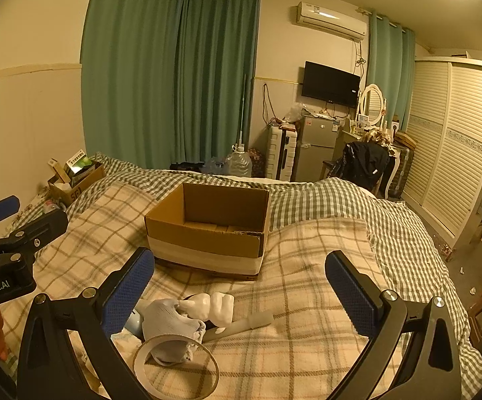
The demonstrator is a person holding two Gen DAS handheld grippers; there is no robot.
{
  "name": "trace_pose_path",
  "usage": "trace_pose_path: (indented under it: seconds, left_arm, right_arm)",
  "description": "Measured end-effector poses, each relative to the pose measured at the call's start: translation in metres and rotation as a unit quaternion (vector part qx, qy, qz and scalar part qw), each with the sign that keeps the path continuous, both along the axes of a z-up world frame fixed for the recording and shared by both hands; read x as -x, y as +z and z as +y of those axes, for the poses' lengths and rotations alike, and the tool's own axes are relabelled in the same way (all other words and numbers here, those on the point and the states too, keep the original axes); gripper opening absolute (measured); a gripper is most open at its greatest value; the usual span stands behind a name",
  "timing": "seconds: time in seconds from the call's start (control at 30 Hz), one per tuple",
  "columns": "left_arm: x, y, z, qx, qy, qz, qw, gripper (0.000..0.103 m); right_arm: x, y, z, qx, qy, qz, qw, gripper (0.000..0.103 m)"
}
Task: Organize objects
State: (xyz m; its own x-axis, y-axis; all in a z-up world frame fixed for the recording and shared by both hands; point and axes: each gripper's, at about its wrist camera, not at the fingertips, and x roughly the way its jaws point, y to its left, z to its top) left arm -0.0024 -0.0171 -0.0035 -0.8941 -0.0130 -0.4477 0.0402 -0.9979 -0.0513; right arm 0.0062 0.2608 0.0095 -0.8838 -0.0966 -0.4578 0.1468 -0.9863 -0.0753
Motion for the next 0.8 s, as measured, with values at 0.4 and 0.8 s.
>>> trace_pose_path:
  seconds: [0.4,0.8]
  left_arm:
    - [0.0012,-0.0009,-0.0010,-0.001,0.002,-0.004,1.0000,0.103]
    - [-0.0002,0.0003,0.0030,0.005,0.001,-0.003,1.0000,0.103]
  right_arm:
    - [0.0010,0.0015,-0.0012,-0.003,0.001,-0.003,1.000,0.103]
    - [-0.0055,0.0054,0.0055,0.003,-0.005,0.007,1.000,0.103]
